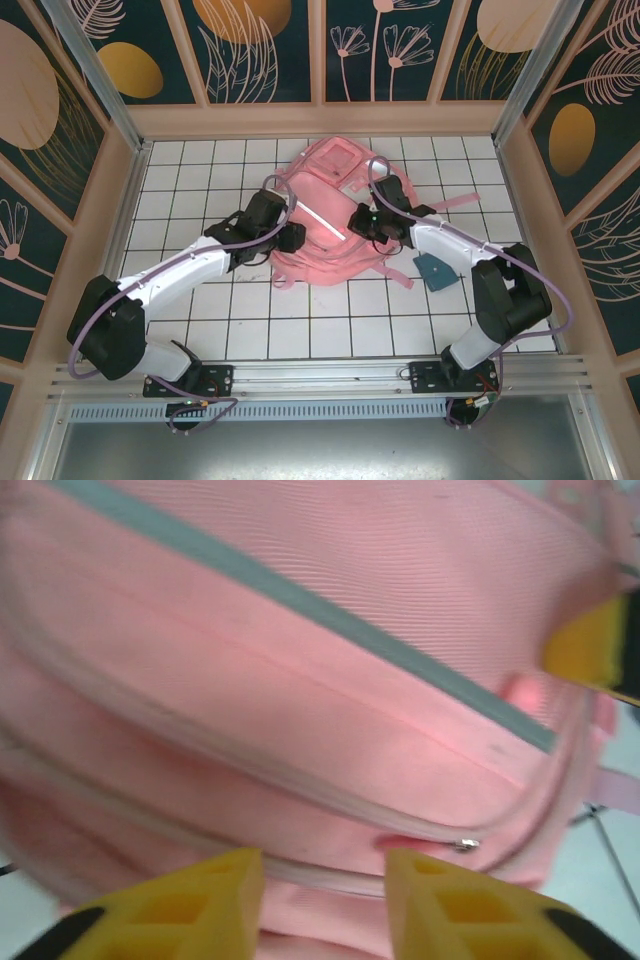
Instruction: Pack the student bag
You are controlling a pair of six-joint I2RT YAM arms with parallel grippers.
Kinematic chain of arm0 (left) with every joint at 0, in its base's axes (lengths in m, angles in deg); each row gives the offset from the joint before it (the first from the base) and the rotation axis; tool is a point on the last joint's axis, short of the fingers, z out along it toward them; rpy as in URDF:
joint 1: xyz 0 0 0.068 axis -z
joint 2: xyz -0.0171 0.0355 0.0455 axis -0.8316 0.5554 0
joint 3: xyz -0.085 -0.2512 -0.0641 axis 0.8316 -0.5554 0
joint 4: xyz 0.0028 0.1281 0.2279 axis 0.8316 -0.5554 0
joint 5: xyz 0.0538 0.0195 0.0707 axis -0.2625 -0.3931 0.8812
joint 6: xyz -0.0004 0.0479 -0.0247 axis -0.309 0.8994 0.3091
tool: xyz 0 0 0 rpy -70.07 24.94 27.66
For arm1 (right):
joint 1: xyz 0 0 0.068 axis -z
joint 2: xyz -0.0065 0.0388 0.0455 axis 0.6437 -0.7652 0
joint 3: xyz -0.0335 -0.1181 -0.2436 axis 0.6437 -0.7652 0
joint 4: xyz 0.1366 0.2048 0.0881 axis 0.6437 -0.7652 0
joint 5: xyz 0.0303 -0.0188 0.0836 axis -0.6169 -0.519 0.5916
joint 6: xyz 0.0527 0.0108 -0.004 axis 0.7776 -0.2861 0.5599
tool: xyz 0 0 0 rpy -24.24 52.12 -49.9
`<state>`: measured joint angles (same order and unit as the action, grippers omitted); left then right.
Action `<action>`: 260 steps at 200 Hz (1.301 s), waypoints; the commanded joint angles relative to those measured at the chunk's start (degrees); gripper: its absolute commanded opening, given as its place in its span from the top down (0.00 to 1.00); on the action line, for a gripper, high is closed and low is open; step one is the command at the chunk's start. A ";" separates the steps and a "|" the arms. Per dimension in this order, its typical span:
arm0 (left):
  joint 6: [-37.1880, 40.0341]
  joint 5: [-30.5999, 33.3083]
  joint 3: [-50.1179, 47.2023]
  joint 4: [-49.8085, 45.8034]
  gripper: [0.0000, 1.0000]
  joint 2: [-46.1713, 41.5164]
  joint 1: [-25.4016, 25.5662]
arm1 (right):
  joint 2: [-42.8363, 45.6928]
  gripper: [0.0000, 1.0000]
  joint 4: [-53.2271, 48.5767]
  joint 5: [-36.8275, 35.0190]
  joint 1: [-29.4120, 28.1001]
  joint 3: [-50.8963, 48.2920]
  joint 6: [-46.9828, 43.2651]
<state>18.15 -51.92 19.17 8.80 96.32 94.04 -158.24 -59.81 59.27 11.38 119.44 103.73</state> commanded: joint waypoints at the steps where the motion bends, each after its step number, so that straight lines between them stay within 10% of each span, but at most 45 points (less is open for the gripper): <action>1: 5.59 -8.64 -2.15 4.29 0.55 -0.56 0.74 | 2.36 1.00 3.58 3.25 1.55 2.29 -1.33; 58: 7.23 -2.16 -0.63 4.73 0.46 5.57 1.91 | 3.39 1.00 4.44 7.20 2.58 4.40 -0.19; 129: 8.92 -11.70 1.21 7.82 0.46 7.57 1.88 | 3.18 1.00 4.76 7.90 2.55 4.63 0.25; 260: 23.40 -9.13 4.29 0.30 0.64 11.03 4.11 | 2.06 1.00 4.05 7.31 2.54 5.99 0.78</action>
<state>35.59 -62.15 21.40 11.93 106.13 97.54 -157.71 -60.62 65.65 13.75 121.50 104.45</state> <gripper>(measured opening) 0.414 0.071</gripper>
